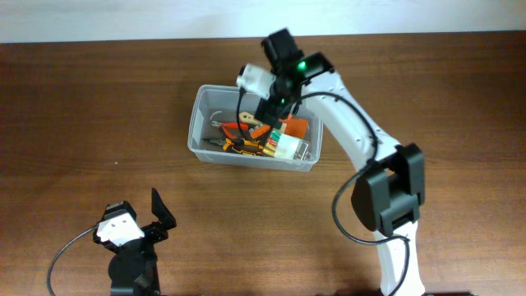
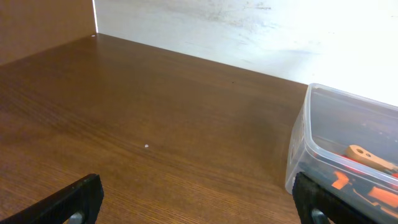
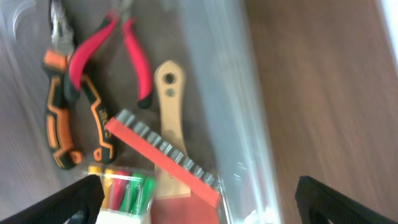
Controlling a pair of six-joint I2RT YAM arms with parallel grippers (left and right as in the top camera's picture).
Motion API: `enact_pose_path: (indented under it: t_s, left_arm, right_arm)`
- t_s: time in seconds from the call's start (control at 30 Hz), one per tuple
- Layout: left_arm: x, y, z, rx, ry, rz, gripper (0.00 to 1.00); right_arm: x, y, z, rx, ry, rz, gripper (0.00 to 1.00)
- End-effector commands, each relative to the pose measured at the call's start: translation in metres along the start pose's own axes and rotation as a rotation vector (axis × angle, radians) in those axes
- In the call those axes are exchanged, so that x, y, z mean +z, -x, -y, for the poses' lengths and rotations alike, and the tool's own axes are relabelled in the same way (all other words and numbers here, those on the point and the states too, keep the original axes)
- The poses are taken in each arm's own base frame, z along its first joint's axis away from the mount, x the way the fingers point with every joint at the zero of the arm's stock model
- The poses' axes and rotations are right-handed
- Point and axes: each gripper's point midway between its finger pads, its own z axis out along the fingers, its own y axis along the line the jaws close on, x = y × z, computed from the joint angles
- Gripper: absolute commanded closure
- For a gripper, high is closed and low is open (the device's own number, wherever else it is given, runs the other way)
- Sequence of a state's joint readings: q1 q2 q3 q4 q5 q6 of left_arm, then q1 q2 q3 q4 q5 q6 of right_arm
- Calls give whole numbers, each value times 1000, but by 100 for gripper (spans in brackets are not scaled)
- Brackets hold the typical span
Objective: Pack container
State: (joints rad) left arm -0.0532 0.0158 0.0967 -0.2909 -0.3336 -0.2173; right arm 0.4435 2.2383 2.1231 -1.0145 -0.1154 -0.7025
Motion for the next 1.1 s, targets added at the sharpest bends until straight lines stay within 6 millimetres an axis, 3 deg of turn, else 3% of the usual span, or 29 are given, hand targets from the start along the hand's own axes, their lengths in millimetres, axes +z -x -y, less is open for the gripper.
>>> enact_pose_path:
  t_s: [0.0,0.07,0.17,0.33,0.47,0.6,1.07]
  left_arm:
    - [0,-1,0,10,0,0,1]
    - [0,-1,0,10,0,0,1]
    - [0,-1,0,10,0,0,1]
    - [0,-1,0,10,0,0,1]
    - [0,-1,0,10,0,0,1]
    - [0,-1,0,10,0,0,1]
    - [0,-1,0,10,0,0,1]
  right_arm:
    - [-111,22,49,308,-172,161,2]
    - [-146,12,67,413,-214,195,1]
    - [-189,-18,96,552,-277,216,2]
    - [-224,-77,127,833,-327,224,2]
    - [-228,-111,134,1023,-329,192,1]
    - [-227,-132,130,1074,-318,138,2]
    - [-226,-133,134,1076,-325,143,2]
